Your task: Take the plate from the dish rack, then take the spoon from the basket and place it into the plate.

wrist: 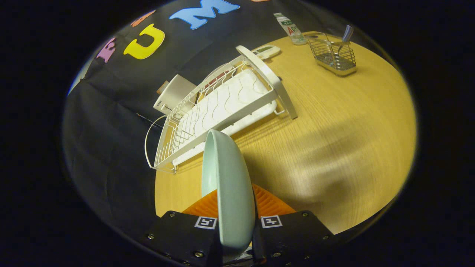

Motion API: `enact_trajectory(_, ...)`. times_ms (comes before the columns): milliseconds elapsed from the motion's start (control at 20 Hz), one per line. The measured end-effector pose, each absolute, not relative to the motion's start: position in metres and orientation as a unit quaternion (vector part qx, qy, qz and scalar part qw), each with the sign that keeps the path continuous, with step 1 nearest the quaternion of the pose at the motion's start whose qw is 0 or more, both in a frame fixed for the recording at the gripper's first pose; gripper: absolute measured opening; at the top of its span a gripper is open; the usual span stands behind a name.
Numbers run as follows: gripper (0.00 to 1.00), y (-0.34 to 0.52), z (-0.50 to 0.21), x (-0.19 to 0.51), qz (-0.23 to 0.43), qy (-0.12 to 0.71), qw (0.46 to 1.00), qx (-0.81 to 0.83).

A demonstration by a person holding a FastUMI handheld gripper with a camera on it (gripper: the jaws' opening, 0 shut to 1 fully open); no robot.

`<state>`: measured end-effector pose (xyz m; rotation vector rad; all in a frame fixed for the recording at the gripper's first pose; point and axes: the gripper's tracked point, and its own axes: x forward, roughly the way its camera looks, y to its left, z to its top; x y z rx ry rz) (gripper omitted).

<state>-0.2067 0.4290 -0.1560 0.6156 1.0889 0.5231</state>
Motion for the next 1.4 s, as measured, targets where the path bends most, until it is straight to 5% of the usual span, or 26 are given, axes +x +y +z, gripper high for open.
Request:
enact_trajectory(200, 0.31, 0.428, -0.172, -0.211, 0.236, 0.526, 0.762, 0.294)
enact_trajectory(350, 0.53, 0.419, -0.177, -0.209, 0.227, 0.526, 0.778, 0.259)
enact_trajectory(450, 0.56, 0.413, -0.18, -0.208, 0.226, 0.521, 0.789, 0.235)
enact_trajectory(1050, 0.58, 0.382, -0.166, -0.193, 0.212, 0.475, 0.841, 0.15)
enact_trajectory(1400, 0.58, 0.318, -0.114, -0.141, 0.11, 0.364, 0.92, 0.1)
